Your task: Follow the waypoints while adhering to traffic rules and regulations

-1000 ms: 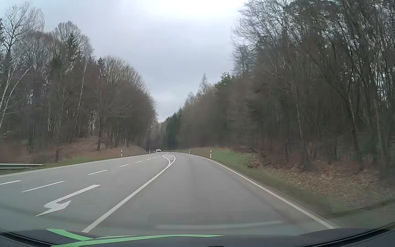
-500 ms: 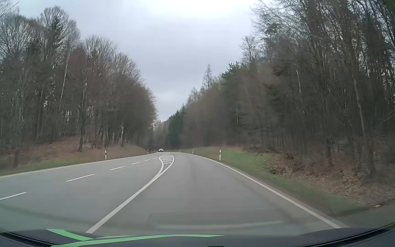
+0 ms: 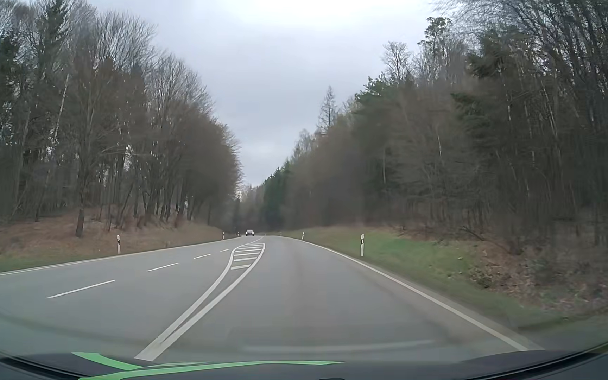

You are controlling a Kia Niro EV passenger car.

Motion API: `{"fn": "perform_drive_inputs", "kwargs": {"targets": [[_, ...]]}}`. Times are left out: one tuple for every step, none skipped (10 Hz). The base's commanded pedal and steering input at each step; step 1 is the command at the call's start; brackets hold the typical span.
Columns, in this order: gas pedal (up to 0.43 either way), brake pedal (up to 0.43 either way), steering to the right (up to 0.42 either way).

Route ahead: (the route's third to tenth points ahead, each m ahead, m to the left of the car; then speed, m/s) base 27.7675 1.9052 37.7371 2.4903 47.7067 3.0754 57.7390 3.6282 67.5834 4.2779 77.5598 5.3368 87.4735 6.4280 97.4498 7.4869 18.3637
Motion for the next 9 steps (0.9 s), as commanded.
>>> {"fn": "perform_drive_inputs", "kwargs": {"targets": [[0.177, 0.0, -0.008], [0.177, 0.0, -0.008], [0.177, 0.0, -0.008], [0.177, 0.0, -0.008], [0.177, 0.0, -0.008], [0.177, 0.0, -0.008], [0.177, 0.0, -0.008], [0.177, 0.0, -0.008], [0.177, 0.0, -0.008]]}}
